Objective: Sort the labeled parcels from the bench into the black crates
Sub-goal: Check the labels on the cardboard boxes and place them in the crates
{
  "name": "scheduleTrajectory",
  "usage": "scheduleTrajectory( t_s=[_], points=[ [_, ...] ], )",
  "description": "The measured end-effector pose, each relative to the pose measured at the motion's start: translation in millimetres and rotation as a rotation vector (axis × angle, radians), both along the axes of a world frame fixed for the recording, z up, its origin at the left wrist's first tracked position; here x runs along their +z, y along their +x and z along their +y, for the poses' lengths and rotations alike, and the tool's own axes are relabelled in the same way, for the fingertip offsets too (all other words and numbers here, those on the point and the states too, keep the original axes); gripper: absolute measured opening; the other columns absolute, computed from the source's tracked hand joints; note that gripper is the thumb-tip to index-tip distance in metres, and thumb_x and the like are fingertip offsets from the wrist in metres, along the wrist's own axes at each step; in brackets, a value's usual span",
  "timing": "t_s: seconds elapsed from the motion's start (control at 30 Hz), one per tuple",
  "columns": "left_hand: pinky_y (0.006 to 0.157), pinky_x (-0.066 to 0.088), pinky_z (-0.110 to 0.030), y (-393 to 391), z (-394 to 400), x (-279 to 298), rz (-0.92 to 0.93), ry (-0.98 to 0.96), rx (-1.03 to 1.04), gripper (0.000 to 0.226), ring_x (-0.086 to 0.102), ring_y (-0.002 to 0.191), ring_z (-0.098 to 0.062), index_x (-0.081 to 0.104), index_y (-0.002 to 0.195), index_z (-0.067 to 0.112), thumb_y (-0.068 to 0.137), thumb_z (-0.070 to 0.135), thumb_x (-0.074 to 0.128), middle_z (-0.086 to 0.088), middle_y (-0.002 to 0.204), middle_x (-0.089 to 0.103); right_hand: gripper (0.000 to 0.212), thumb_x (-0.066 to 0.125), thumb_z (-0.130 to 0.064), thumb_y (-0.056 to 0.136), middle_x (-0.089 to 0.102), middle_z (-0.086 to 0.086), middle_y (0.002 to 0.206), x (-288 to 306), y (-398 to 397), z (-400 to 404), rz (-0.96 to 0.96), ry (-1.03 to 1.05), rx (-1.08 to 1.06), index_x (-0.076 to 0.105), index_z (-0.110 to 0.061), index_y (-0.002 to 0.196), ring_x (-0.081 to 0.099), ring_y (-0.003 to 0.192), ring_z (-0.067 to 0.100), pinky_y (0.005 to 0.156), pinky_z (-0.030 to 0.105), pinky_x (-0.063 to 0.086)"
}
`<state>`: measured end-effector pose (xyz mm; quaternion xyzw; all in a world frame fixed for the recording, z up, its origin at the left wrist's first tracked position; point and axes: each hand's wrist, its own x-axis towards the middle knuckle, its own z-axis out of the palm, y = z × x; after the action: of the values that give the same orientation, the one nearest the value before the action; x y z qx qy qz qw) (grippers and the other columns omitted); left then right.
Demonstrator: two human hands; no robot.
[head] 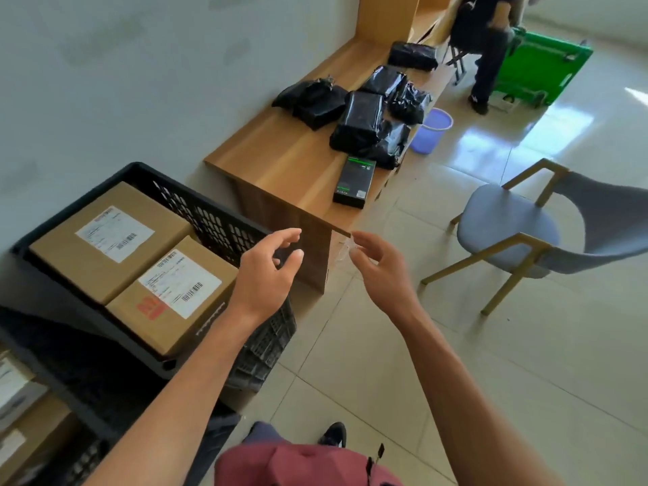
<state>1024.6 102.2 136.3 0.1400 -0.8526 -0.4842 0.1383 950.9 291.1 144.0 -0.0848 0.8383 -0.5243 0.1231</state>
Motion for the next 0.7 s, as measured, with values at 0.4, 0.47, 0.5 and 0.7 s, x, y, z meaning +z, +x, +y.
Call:
scheduleTrajectory(
  t_s=[0.4, 0.47, 0.5, 0.7],
  points=[
    [0.099, 0.056, -0.032, -123.4, 10.1, -19.5, -0.043, 0.050, -0.089, 0.036, 0.059, 0.120, 0.001, 0.064, 0.138, 0.024, 0.102, 0.022, 0.064, 0.014, 0.128, 0.067, 0.040, 0.058, -0.024, 0.106, 0.061, -0.004, 0.143, -12.7, -98.8, 24.9, -0.028, 0.044, -0.070, 0.057, -0.022, 0.146, 0.057, 0.129, 0.010, 0.108, 0.031, 0.046],
    [0.098, 0.055, -0.032, -148.9, 6.0, -21.0, -0.043, 0.067, -0.091, 0.036, 0.060, 0.119, 0.001, 0.064, 0.137, 0.023, 0.102, 0.022, 0.064, 0.013, 0.126, 0.068, 0.040, 0.058, -0.024, 0.106, 0.062, -0.004, 0.143, -14.1, -123.9, 22.1, -0.031, 0.054, -0.076, 0.058, -0.023, 0.146, 0.058, 0.129, 0.010, 0.111, 0.036, 0.048],
    [0.098, 0.055, -0.032, -161.3, 3.2, -21.6, -0.041, 0.071, -0.090, 0.035, 0.060, 0.118, 0.000, 0.064, 0.137, 0.024, 0.102, 0.022, 0.063, 0.013, 0.126, 0.068, 0.040, 0.058, -0.024, 0.106, 0.062, -0.004, 0.143, -14.9, -136.5, 20.0, -0.035, 0.059, -0.076, 0.058, -0.023, 0.146, 0.058, 0.129, 0.010, 0.112, 0.037, 0.048],
    [0.095, 0.055, -0.029, -224.9, -12.5, -28.3, -0.069, 0.058, -0.109, 0.035, 0.060, 0.119, -0.001, 0.064, 0.137, 0.023, 0.102, 0.022, 0.063, 0.015, 0.125, 0.067, 0.040, 0.058, -0.023, 0.106, 0.063, -0.003, 0.142, -23.1, -200.1, 6.1, -0.061, 0.055, -0.100, 0.058, -0.022, 0.145, 0.059, 0.127, 0.010, 0.108, 0.031, 0.048]
  ],
)
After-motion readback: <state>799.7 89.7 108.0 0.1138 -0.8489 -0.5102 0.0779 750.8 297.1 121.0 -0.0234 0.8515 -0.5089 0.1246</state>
